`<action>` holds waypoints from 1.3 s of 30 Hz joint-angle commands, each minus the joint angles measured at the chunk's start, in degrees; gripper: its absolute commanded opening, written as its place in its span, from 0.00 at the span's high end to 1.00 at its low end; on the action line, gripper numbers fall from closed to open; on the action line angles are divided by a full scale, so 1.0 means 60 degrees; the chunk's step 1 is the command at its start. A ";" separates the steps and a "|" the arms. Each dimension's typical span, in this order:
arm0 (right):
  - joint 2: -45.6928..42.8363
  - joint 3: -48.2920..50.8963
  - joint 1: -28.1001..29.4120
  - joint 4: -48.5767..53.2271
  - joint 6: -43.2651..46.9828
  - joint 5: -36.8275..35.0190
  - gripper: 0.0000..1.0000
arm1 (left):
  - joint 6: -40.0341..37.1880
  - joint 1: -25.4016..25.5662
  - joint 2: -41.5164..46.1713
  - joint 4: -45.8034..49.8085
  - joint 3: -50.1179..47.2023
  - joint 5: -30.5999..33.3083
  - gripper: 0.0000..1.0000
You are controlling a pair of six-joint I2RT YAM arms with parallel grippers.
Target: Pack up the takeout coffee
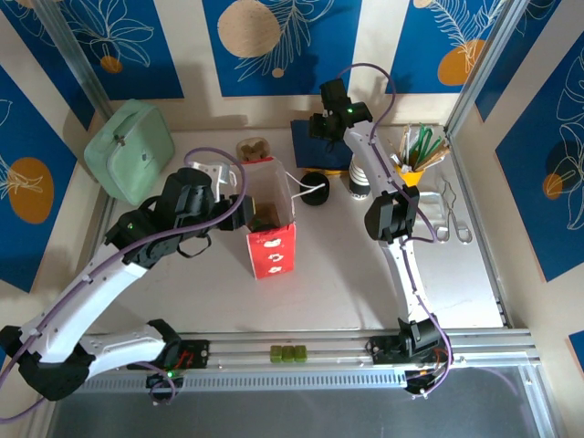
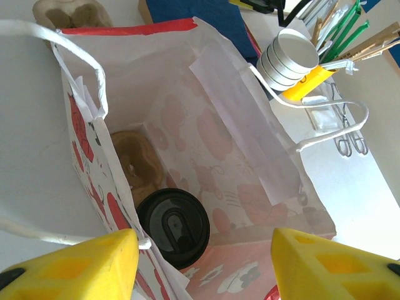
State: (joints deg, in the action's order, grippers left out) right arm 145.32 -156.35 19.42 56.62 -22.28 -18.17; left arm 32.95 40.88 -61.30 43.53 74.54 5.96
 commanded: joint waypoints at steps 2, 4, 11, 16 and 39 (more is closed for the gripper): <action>0.0403 0.0084 0.0116 0.0087 0.0106 -0.0310 0.32 | 0.0097 -0.0076 0.0167 -0.0151 -0.0094 -0.0187 0.42; 0.0574 0.0083 0.0175 0.0085 0.0212 -0.0662 0.29 | 0.0075 -0.0083 0.0167 -0.0136 -0.0101 -0.0165 0.42; 0.1085 0.0182 0.0229 -0.0069 0.0423 -0.1042 0.27 | 0.0054 -0.0077 0.0169 -0.0158 -0.0147 -0.0130 0.42; 0.1337 0.0243 0.0183 0.0004 0.0323 -0.0873 0.26 | 0.0046 -0.0077 0.0116 -0.0216 -0.0155 -0.0157 0.41; 0.1111 0.0003 0.0002 0.0143 -0.0226 0.0001 0.67 | 0.0014 -0.0078 0.0183 -0.0150 -0.0057 -0.0173 0.42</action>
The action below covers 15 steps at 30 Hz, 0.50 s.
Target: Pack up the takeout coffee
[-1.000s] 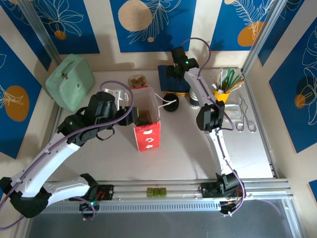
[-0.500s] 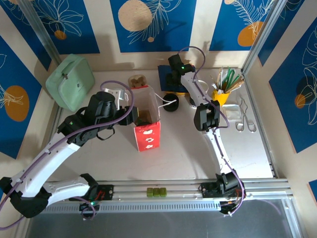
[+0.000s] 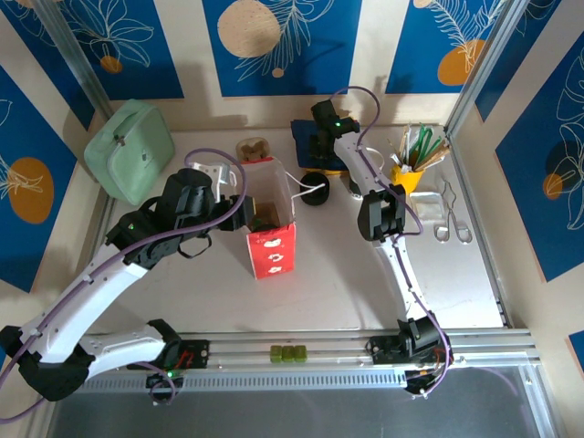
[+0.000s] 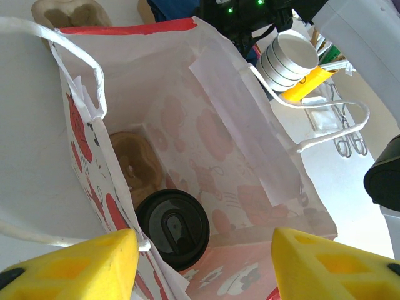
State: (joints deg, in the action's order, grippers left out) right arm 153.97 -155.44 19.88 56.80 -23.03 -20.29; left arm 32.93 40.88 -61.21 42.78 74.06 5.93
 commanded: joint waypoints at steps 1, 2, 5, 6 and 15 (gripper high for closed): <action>-0.0387 -0.0152 -0.0084 0.0117 -0.0125 0.0377 0.68 | 0.0007 -0.0086 0.0176 -0.0027 0.0020 -0.0169 0.41; -0.0442 -0.0154 -0.0104 0.0121 -0.0133 0.0405 0.70 | 0.0018 -0.0079 0.0195 -0.0027 0.0020 -0.0171 0.42; -0.0552 -0.0146 -0.0162 0.0124 -0.0195 0.0513 0.75 | 0.0026 -0.0076 0.0211 -0.0021 0.0031 -0.0183 0.42; -0.0583 -0.0142 -0.0175 0.0116 -0.0205 0.0536 0.75 | 0.0033 -0.0079 0.0209 -0.0012 0.0035 -0.0191 0.41; -0.0929 -0.0196 -0.0225 0.0078 -0.0318 0.0664 0.79 | 0.0064 -0.0083 0.0296 0.0003 -0.0015 -0.0171 0.42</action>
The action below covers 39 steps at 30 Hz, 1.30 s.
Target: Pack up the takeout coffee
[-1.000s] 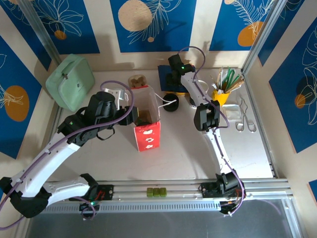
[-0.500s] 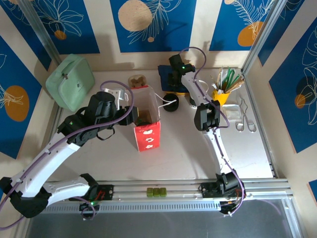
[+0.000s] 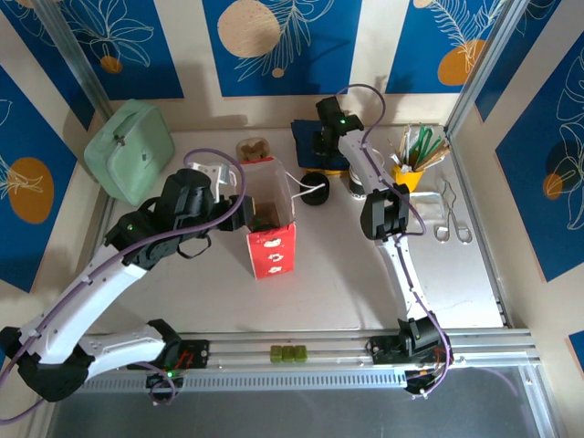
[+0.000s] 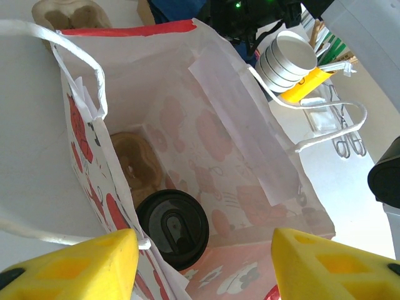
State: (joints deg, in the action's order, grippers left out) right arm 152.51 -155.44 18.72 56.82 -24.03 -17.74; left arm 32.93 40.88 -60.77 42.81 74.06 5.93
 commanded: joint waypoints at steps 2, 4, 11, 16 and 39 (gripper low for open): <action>-0.0750 -0.0187 -0.0072 0.0038 -0.0169 0.0302 0.81 | 0.0067 -0.0077 0.0234 0.0008 -0.0022 -0.0169 0.41; -0.0778 -0.0186 -0.0091 0.0037 -0.0214 0.0361 0.83 | 0.0066 -0.0079 0.0263 0.0020 -0.0016 -0.0154 0.41; -0.1039 -0.0194 -0.0128 0.0055 -0.0332 0.0538 0.94 | 0.0082 -0.0076 0.0300 0.0058 -0.0024 -0.0139 0.41; -0.1611 -0.0299 -0.0187 0.0167 -0.0477 0.0725 1.00 | 0.0099 -0.0076 0.0303 0.0057 -0.0052 -0.0139 0.41; -0.5743 0.0100 -0.1091 0.0732 -0.3511 0.8094 1.00 | 0.0162 -0.0077 0.0330 0.0109 0.0049 0.0025 0.40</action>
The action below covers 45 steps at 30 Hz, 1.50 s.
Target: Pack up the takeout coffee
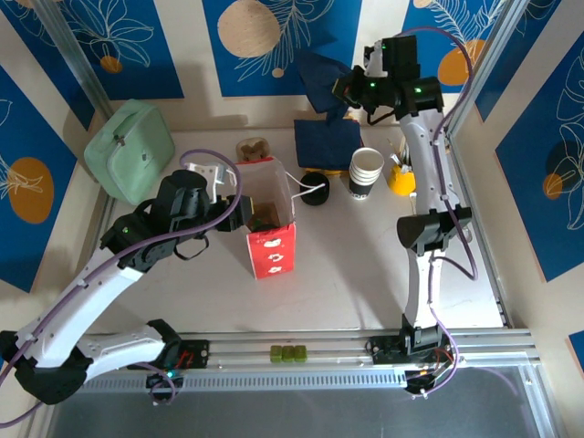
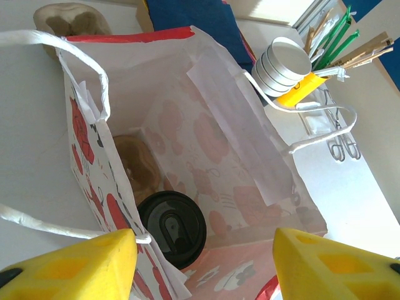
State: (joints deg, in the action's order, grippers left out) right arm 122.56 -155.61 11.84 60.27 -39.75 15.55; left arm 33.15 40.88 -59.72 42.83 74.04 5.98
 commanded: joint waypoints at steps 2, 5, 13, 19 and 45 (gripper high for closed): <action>-0.1286 0.0610 0.0147 -0.0246 -0.1335 0.3830 1.00 | 0.0158 -0.0077 0.0246 0.0037 0.0003 0.0011 0.40; -0.1974 0.1068 0.0512 -0.0402 -0.1690 0.4430 1.00 | 0.0227 -0.0076 0.0376 -0.0061 -0.0106 0.0084 0.40; -0.3910 0.3341 0.2125 -0.1074 -0.2003 0.3656 1.00 | 0.0245 -0.0079 0.0702 -0.0049 -0.0314 0.0199 0.39; -0.4918 0.5626 0.3604 -0.1700 -0.1765 0.1728 1.00 | 0.0307 -0.0078 0.0959 -0.0176 -0.0603 0.0232 0.39; -0.2703 0.5153 0.6346 0.2283 0.0185 -0.4592 1.00 | 0.0310 -0.0089 0.1430 0.0146 -0.0842 0.0600 0.39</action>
State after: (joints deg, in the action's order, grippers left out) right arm 105.56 -121.25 48.51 68.25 -40.38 -7.22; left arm 34.63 40.88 -51.48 42.89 69.04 9.06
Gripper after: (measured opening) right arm 0.058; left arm 0.610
